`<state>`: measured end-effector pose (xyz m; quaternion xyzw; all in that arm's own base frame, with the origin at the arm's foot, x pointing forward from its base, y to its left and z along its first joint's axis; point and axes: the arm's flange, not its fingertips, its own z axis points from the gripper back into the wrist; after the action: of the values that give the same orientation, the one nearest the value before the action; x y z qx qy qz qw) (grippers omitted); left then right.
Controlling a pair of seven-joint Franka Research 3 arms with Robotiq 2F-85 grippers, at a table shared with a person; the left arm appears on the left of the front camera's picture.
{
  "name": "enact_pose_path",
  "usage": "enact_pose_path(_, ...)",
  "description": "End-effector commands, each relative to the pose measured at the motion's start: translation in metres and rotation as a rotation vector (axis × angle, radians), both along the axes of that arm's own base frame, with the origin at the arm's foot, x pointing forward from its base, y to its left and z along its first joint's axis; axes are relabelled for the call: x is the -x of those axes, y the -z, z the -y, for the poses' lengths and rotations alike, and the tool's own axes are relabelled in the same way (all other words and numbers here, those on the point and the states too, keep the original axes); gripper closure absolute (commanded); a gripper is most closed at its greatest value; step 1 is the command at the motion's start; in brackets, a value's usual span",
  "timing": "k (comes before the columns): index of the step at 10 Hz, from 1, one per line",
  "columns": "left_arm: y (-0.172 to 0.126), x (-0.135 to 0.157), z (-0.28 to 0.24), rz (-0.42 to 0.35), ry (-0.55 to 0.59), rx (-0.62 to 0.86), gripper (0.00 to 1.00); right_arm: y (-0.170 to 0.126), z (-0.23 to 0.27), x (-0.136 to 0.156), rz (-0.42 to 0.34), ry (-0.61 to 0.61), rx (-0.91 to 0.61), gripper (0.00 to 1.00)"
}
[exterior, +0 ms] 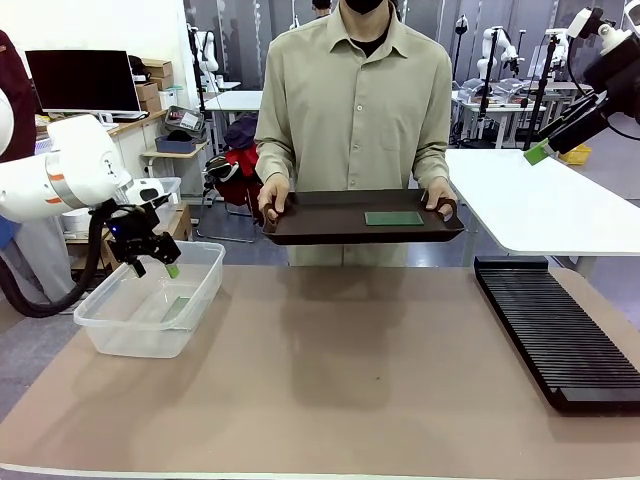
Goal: Sort PCBs into racks and boxes based on the side picked up.
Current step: Pick up the Blank PCB handed by the Human.
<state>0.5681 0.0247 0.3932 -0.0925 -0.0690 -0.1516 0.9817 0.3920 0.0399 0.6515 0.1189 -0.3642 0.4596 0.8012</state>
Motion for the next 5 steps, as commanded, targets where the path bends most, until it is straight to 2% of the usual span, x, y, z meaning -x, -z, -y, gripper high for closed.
enact_pose_path(1,-0.038,0.013,-0.014,0.042,0.124,0.004,0.00,0.003,0.001,0.000,0.000,-0.019,0.002,0.00)
enact_pose_path(5,-0.113,0.029,-0.029,0.132,0.341,0.112,0.00,0.003,0.001,0.000,0.000,-0.019,0.002,0.00)
